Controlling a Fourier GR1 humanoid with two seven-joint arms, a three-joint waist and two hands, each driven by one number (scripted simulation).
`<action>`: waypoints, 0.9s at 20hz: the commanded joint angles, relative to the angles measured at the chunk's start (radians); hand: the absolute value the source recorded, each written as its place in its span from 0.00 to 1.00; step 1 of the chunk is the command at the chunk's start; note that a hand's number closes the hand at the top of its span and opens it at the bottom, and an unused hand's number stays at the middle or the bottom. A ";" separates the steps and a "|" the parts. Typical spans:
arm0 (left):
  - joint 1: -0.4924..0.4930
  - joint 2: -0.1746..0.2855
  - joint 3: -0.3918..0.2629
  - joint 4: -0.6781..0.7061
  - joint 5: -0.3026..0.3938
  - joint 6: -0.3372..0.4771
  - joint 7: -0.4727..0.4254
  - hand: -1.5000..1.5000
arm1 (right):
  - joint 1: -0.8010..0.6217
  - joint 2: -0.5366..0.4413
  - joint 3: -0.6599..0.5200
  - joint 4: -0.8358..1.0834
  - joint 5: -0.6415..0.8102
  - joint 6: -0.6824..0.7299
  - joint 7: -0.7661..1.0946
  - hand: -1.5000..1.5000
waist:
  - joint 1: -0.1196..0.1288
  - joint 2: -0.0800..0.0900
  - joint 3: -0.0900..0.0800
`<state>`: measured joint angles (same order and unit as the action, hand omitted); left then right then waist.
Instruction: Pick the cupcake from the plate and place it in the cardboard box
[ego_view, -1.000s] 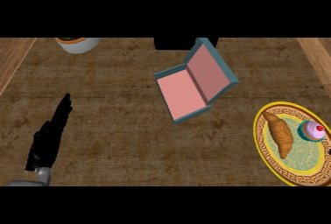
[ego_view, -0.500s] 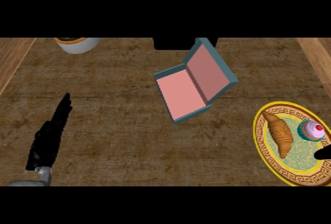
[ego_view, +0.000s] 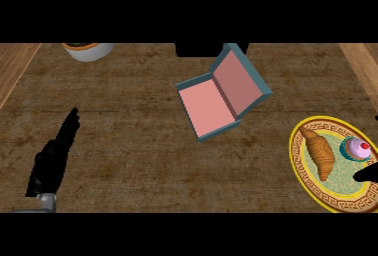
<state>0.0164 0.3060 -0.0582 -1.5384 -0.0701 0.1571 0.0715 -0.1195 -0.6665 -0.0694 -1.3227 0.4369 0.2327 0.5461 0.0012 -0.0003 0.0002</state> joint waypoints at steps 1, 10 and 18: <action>-0.082 0.009 0.067 0.113 0.018 -0.061 -0.019 0.50 | 0.012 0.045 -0.027 -0.018 0.036 -0.013 -0.008 0.00 | -0.004 0.000 0.000; 0.045 -0.066 0.025 -0.133 -0.082 -0.033 0.094 0.50 | 0.052 0.111 -0.074 -0.044 0.114 0.007 -0.036 0.00 | 0.000 -0.001 0.000; 0.035 -0.079 0.074 -0.042 -0.093 -0.088 0.002 0.50 | -0.063 0.127 -0.109 0.197 0.189 -0.021 -0.170 0.00 | 0.003 0.000 0.000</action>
<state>0.0069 0.2263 0.0048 -1.5425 -0.1583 0.0966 0.0853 -0.1535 -0.5496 -0.1672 -1.2065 0.5945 0.2261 0.4345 0.0020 0.0000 0.0000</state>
